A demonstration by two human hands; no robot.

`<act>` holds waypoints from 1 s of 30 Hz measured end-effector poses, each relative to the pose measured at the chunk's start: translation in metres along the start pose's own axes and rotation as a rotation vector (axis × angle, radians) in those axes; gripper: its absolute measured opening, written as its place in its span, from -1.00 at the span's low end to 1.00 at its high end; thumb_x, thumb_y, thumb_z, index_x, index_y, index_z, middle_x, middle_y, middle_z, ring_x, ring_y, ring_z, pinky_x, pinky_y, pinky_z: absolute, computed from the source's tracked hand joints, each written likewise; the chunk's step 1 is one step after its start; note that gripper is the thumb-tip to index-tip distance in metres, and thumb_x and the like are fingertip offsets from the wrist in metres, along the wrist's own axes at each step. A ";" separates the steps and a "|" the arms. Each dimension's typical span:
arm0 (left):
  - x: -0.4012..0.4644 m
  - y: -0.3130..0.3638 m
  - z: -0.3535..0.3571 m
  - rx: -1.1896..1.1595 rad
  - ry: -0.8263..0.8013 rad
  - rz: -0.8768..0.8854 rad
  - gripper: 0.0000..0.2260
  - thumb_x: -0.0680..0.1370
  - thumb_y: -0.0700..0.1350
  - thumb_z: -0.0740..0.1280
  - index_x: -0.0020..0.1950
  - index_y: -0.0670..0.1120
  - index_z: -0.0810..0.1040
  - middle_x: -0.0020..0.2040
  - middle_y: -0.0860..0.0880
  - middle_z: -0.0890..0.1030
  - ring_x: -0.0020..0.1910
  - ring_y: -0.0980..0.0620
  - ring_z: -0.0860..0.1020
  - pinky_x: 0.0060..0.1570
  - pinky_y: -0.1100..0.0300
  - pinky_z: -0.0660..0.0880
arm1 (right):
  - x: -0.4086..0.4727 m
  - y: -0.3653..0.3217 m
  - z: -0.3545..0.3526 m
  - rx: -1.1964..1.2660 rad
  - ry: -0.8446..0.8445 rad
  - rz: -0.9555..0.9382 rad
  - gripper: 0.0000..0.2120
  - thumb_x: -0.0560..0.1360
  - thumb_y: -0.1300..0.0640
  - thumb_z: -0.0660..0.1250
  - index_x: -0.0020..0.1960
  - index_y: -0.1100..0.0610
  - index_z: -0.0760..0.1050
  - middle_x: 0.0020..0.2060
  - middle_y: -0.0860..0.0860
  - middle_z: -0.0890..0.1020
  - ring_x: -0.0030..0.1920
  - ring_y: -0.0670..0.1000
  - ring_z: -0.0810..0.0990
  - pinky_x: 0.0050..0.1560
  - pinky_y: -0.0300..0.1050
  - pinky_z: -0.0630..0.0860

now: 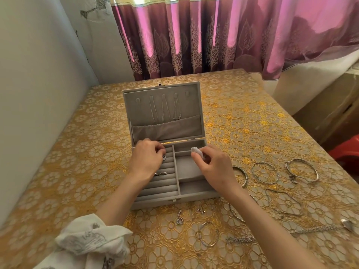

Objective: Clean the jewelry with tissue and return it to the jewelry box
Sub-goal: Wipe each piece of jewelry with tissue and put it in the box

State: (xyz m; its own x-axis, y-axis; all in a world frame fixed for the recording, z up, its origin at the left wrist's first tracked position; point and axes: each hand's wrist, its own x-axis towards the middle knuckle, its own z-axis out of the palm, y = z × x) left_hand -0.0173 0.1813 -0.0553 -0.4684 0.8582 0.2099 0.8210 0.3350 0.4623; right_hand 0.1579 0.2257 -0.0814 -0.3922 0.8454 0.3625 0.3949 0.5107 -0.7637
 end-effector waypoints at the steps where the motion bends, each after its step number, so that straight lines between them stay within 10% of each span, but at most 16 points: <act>1: 0.000 -0.001 0.000 -0.004 -0.004 0.000 -0.87 0.50 -0.13 0.35 -0.04 -0.10 0.68 -0.04 -0.14 0.61 0.01 -0.12 0.52 0.07 -0.01 0.45 | 0.000 -0.001 0.000 -0.004 -0.005 0.002 -0.78 0.50 0.07 0.31 -0.27 0.16 0.52 -0.37 -0.09 0.43 -0.38 -0.11 0.36 -0.36 -0.29 0.22; 14: -0.023 0.009 -0.030 -0.168 -0.091 0.007 -0.74 0.57 -0.13 0.26 0.23 -0.13 0.54 0.13 -0.11 0.56 0.03 0.05 0.52 -0.01 0.37 0.32 | -0.017 -0.027 -0.022 0.208 -0.126 0.091 -0.83 0.51 0.10 0.31 -0.11 0.20 0.58 -0.32 0.08 0.50 -0.33 -0.10 0.37 -0.31 -0.29 0.30; 18: -0.059 0.022 -0.046 -0.311 -0.120 0.084 -0.85 0.56 -0.09 0.28 0.08 0.00 0.60 -0.05 0.05 0.61 -0.21 0.18 0.49 -0.28 0.42 0.38 | -0.036 -0.044 -0.033 0.354 -0.141 0.140 -0.89 0.45 0.18 0.38 -0.02 0.09 0.54 -0.21 0.01 0.62 -0.22 -0.06 0.57 -0.20 -0.25 0.50; 30: -0.157 0.025 -0.054 -0.577 -0.236 0.008 -0.96 0.49 -0.14 0.38 -0.09 -0.07 0.61 -0.22 0.03 0.63 -0.26 0.24 0.56 -0.26 0.40 0.48 | -0.110 -0.066 -0.032 0.426 -0.320 0.223 -0.92 0.43 0.22 0.39 -0.07 0.12 0.55 -0.29 0.01 0.62 -0.33 -0.14 0.55 -0.35 -0.34 0.42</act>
State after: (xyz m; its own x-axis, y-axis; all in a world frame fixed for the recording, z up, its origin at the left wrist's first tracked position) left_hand 0.0593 0.0345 -0.0299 -0.3239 0.9448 0.0493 0.4847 0.1209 0.8663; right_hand 0.2011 0.1038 -0.0536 -0.5960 0.8020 0.0394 0.1533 0.1618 -0.9748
